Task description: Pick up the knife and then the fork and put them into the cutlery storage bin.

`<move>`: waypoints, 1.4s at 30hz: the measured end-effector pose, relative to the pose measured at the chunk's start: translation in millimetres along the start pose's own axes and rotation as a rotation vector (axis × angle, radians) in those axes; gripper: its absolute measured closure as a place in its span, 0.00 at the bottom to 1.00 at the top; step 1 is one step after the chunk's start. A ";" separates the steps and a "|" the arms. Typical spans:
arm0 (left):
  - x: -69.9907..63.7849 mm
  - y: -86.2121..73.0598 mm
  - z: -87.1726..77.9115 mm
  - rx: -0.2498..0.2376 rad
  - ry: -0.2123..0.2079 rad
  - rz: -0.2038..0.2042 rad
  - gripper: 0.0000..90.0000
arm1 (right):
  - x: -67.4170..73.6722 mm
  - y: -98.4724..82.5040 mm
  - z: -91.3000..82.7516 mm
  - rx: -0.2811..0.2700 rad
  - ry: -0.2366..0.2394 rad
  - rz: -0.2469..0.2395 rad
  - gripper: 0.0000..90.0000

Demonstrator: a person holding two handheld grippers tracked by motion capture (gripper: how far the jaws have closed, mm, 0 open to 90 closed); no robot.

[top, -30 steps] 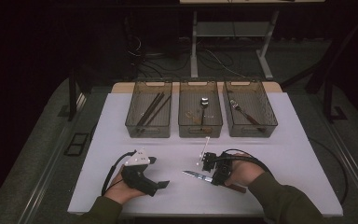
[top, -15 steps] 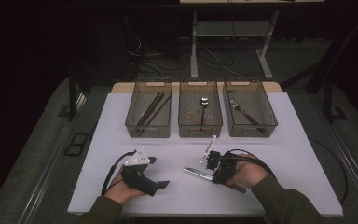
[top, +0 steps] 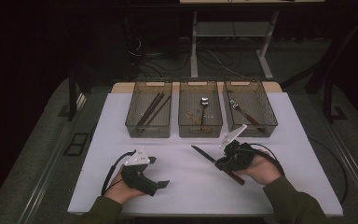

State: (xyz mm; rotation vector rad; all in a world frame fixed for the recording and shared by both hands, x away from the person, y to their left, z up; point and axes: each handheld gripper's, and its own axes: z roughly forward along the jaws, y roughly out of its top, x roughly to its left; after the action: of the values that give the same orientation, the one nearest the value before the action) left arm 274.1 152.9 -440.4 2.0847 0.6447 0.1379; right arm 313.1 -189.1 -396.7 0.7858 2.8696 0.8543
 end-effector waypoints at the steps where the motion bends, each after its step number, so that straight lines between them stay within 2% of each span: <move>1: 0.0 0.0 0.0 0.000 0.000 0.000 0.00 | -0.8 -1.3 -2.4 -0.022 0.008 0.028 0.86; 6: -0.2 -0.1 -0.2 0.000 -0.001 -0.003 0.00 | -10.0 -10.3 -11.7 -0.142 0.037 0.078 0.86; 14: -0.5 -0.2 -0.1 -0.001 -0.003 -0.005 0.00 | -19.6 -18.3 -27.1 -0.258 0.032 0.117 0.86; 15: -0.5 -0.2 -0.1 -0.001 -0.003 -0.005 0.00 | -19.6 -18.3 -27.1 -0.258 0.032 0.117 0.86; 21: -0.4 -0.3 1.0 -0.009 -0.004 -0.007 0.00 | -30.0 -21.8 -37.3 -0.350 -0.038 0.151 0.86; 30: 0.2 -0.4 0.9 -0.012 -0.003 -0.008 0.00 | -39.2 -23.6 -48.4 -0.418 -0.091 0.164 0.86; 31: 0.2 -0.4 0.8 -0.012 -0.003 -0.008 0.00 | -42.9 -23.3 -55.8 -0.435 -0.119 0.167 0.86; 34: 0.0 -0.4 0.9 -0.013 -0.002 -0.016 0.00 | -46.7 -23.2 -61.9 -0.445 -0.137 0.172 0.86; 35: 0.0 -0.4 0.9 -0.012 -0.003 -0.017 0.00 | -53.4 -22.2 -68.7 -0.454 -0.168 0.179 0.86; 36: -0.1 -0.4 1.1 -0.012 -0.003 -0.019 0.00 | -53.4 -22.2 -68.7 -0.454 -0.168 0.179 0.86; 37: 0.5 -0.3 1.2 -0.011 -0.004 -0.014 0.00 | -61.5 -19.8 -75.9 -0.462 -0.200 0.187 0.86; 42: 2.1 -0.1 2.0 -0.016 -0.005 -0.022 0.00 | -87.5 -8.0 -99.5 -0.467 -0.285 0.212 0.86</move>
State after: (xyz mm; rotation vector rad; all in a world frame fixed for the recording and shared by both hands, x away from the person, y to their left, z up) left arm 276.5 152.5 -441.9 2.0613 0.6613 0.1249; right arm 367.5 -286.8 -325.1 1.0539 2.2408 1.2538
